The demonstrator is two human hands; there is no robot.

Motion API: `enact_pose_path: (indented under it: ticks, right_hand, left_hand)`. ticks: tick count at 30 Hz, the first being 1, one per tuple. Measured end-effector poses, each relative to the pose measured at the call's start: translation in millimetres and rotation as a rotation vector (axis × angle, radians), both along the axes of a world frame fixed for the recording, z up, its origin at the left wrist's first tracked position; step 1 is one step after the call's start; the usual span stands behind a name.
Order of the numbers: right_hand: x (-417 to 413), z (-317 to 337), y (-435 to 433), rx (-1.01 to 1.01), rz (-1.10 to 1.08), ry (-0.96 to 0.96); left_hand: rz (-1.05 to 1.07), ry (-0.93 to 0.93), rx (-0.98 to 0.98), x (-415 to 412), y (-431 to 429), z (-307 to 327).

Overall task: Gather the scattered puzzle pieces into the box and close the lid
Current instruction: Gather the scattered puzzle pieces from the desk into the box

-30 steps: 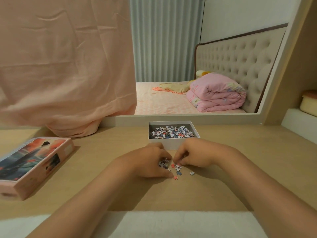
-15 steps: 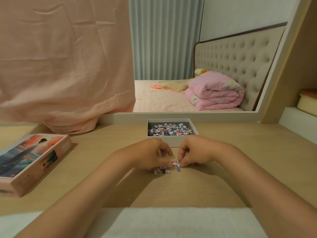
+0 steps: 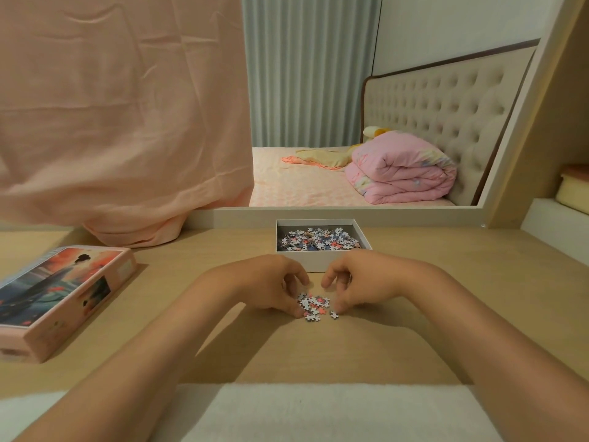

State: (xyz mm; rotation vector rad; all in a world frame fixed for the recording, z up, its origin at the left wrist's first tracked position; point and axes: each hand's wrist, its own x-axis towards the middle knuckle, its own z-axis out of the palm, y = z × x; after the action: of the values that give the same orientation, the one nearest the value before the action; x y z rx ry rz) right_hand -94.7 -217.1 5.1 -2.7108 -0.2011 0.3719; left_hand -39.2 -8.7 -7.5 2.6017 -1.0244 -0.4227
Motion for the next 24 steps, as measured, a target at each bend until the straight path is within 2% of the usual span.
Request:
enact_pose_path:
  ticks: [2, 4, 11, 15, 17, 20, 24]
  right_hand:
    - [-3, 1, 2, -0.032, -0.005, 0.096]
    - [-3, -1, 7, -0.006, -0.026, 0.108]
    - [0, -11, 17, 0.209, -0.095, 0.053]
    - [-3, -9, 21, 0.042, -0.102, 0.026]
    - [-2, -13, 26, 0.020, -0.100, 0.004]
    - [2, -20, 29, 0.117, -0.129, -0.006]
    - [5, -22, 31, 0.146, -0.172, -0.016]
  left_hand:
    - [0.002, -0.019, 0.085, -4, 0, 3]
    - [-0.019, -0.071, 0.123, -9, -6, 3]
    - [-0.015, -0.128, -0.004, -13, -15, -3]
    - [0.030, -0.180, 0.124, -12, -10, 3]
    - [0.045, -0.183, 0.154, -13, -10, 3]
    - [0.059, -0.179, 0.090, -18, -19, -1]
    - [0.114, -0.142, 0.001, -19, -24, -5]
